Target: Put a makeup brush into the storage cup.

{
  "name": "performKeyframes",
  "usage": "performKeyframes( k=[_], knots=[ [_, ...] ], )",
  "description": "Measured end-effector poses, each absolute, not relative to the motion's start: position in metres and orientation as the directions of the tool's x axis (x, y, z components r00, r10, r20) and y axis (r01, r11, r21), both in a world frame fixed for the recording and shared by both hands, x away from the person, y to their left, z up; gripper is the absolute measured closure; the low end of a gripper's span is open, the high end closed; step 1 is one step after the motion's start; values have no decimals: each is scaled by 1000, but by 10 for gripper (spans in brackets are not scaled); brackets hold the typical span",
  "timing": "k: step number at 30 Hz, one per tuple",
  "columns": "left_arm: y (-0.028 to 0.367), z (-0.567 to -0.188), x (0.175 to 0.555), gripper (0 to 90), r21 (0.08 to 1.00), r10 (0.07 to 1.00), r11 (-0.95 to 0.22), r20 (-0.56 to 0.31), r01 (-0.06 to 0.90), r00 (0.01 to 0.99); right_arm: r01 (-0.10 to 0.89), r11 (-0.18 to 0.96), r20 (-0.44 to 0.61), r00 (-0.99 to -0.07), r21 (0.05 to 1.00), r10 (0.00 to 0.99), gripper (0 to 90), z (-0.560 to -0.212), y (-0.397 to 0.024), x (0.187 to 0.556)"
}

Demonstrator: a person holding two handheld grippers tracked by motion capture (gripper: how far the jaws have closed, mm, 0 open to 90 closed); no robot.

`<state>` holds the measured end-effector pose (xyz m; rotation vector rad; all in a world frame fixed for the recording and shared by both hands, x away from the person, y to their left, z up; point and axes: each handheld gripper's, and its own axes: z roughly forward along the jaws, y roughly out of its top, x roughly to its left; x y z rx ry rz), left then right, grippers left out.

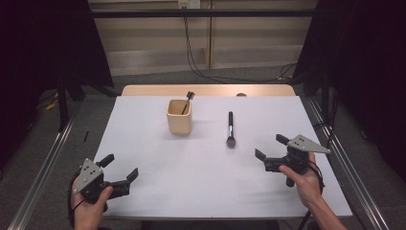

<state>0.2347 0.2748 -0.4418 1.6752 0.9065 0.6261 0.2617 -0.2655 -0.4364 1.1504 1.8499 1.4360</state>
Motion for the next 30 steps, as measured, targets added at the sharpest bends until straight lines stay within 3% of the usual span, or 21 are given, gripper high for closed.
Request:
performKeyframes(
  k=[30],
  knots=[
    [277, -445, 239, 28, 957, 814, -127, -49, 261, 579, 313, 74, 97, -498, 947, 862, 2, -416, -231, 343]
  ],
)
